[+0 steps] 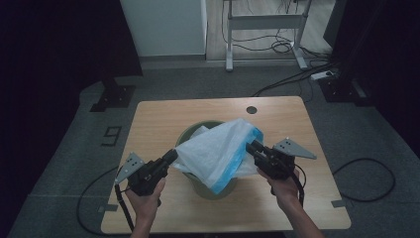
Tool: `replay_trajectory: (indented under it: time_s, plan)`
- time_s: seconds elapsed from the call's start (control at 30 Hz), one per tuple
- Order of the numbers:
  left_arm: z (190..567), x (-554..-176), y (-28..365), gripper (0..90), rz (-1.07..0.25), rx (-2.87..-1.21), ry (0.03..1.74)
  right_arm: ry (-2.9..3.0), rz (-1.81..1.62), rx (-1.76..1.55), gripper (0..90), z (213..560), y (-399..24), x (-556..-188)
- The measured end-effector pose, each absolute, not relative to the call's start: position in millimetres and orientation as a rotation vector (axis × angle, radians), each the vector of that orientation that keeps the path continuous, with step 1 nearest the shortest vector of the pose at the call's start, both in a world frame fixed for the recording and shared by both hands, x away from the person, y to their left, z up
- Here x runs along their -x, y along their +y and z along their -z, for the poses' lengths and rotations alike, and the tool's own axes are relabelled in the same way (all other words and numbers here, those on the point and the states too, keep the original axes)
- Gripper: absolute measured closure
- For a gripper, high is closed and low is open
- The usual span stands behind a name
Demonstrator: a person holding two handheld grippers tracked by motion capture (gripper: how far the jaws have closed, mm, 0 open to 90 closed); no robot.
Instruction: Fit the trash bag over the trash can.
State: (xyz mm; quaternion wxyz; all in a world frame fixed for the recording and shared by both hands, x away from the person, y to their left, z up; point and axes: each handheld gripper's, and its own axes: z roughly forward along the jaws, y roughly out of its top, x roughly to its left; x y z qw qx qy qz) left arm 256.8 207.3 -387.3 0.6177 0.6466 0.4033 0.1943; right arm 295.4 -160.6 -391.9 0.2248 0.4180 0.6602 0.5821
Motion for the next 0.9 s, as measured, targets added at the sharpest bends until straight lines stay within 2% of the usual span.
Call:
replay_trajectory:
  time_s: [0.17, 0.73, 0.9]
  plan:
    - [390.5, -255.6, 205.4, 87.6, -0.45, -1.496, 0.915, 1.8, -1.587, -1.123, 88.6, 390.2, -160.6, -297.0]
    - [402.0, -252.2, 182.6, 87.3, -0.403, -1.568, 0.87, 1.73, -1.585, -1.005, 89.2, 359.2, -154.4, -292.4]
    - [403.2, -249.7, 182.9, 83.1, -0.372, -1.587, 0.859, 1.748, -1.596, -0.987, 89.2, 361.6, -148.2, -292.6]
